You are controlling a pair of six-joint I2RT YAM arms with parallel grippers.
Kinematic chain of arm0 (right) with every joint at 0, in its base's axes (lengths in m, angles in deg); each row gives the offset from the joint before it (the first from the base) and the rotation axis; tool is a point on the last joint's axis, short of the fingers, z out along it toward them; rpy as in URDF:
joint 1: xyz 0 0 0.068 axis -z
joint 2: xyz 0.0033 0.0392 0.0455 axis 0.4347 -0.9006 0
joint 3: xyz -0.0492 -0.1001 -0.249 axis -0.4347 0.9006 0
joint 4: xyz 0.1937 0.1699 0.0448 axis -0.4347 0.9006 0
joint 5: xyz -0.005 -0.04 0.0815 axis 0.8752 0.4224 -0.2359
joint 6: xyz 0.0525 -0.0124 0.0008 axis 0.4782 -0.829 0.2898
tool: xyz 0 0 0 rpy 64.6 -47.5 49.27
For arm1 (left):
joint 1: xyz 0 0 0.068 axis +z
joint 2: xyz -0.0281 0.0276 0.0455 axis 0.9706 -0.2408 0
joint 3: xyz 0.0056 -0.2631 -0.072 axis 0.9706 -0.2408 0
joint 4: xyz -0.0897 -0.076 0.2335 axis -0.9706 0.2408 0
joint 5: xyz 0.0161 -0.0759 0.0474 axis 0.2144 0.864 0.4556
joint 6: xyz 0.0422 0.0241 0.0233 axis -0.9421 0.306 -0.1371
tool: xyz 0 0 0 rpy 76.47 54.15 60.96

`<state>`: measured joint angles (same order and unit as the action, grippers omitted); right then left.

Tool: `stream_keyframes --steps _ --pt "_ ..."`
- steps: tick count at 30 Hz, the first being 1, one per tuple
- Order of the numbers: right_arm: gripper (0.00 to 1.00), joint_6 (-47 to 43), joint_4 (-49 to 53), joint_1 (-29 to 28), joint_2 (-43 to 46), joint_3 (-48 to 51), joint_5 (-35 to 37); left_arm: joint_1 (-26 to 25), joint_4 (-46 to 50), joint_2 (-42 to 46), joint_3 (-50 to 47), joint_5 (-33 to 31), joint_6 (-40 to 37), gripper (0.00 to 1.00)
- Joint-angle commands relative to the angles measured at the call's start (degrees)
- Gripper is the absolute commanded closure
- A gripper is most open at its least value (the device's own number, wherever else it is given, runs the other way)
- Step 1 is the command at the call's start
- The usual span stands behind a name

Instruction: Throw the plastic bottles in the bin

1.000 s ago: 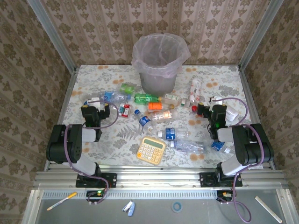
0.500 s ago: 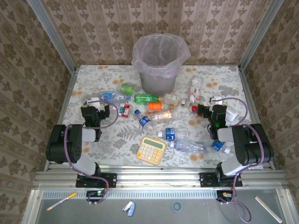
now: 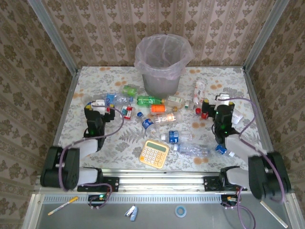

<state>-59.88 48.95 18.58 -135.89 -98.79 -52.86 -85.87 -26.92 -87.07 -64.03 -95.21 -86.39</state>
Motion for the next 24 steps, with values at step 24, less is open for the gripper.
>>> stream_keyframes --steps 24 --pt "0.00 16.26 75.91 -5.10 7.64 -32.29 -18.03 -11.20 70.61 32.61 33.20 24.58 14.06 0.00"
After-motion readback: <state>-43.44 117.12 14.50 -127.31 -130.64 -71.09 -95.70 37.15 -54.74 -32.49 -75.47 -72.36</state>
